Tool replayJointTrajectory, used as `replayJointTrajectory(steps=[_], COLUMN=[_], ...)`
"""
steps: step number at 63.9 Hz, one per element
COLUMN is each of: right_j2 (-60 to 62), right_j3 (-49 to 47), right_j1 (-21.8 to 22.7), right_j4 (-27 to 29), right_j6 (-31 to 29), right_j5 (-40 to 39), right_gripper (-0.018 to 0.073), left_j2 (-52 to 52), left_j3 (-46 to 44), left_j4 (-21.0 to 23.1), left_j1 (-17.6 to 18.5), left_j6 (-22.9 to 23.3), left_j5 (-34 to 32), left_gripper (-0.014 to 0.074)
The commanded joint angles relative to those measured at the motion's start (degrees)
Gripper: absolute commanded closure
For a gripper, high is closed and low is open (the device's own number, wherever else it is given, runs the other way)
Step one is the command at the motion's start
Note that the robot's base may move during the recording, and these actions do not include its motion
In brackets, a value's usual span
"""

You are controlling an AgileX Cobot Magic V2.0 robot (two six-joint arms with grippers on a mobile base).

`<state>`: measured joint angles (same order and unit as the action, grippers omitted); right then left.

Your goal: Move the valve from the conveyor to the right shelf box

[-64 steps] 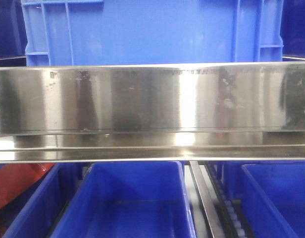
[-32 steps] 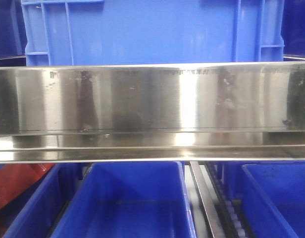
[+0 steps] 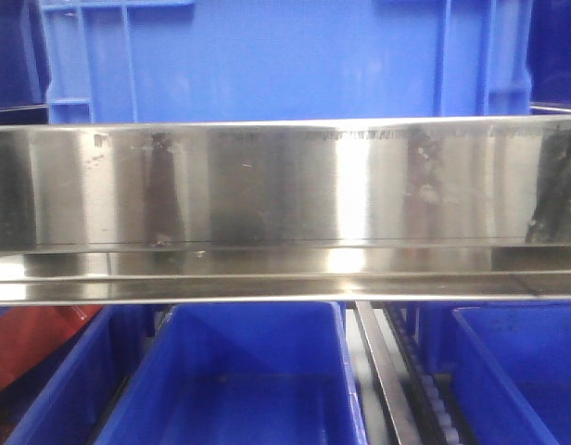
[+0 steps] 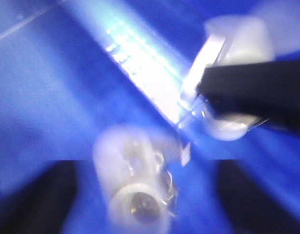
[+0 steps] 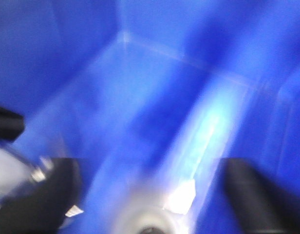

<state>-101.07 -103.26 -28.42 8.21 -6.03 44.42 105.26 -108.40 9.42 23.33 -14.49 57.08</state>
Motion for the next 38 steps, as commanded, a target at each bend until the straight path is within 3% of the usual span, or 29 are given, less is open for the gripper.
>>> replayJointTrajectory(steps=[1, 14, 21, 29, 31, 38], right_j2=[0.9, 2.7, 5.8, 10.4, 12.2, 16.5], right_j3=[-1.3, -5.1, -5.9, -5.9, -5.9, -4.9], right_j1=[-0.1, -0.1, -0.1, 0.0, 0.0, 0.4], right_j4=[-0.2, -0.2, -0.2, -0.2, -0.2, -0.5], right_j6=[-0.1, -0.1, -0.1, -0.1, -0.1, -0.1], right_j5=[0.7, 5.2, 5.2, 4.8, 4.8, 4.8], right_gripper=[-0.0009, -0.0006, 0.0087, 0.0341, 0.0462, 0.0706], left_j2=[-0.7, -2.3, -5.0, -9.0, -10.6, -14.3], left_j3=[-1.0, -4.4, -6.1, -6.7, -6.7, -6.7], left_j4=[0.3, 0.3, 0.3, 0.2, 0.1, 0.1], left_j1=[0.3, 0.3, 0.3, 0.2, -0.1, -1.5], left_j6=[0.0, 0.0, 0.0, 0.0, 0.0, 0.3], left_j5=[-0.6, 2.0, 2.1, 1.9, 1.9, 3.5], left_gripper=[0.0008, -0.0003, -0.0003, 0.0055, 0.0114, 0.0361])
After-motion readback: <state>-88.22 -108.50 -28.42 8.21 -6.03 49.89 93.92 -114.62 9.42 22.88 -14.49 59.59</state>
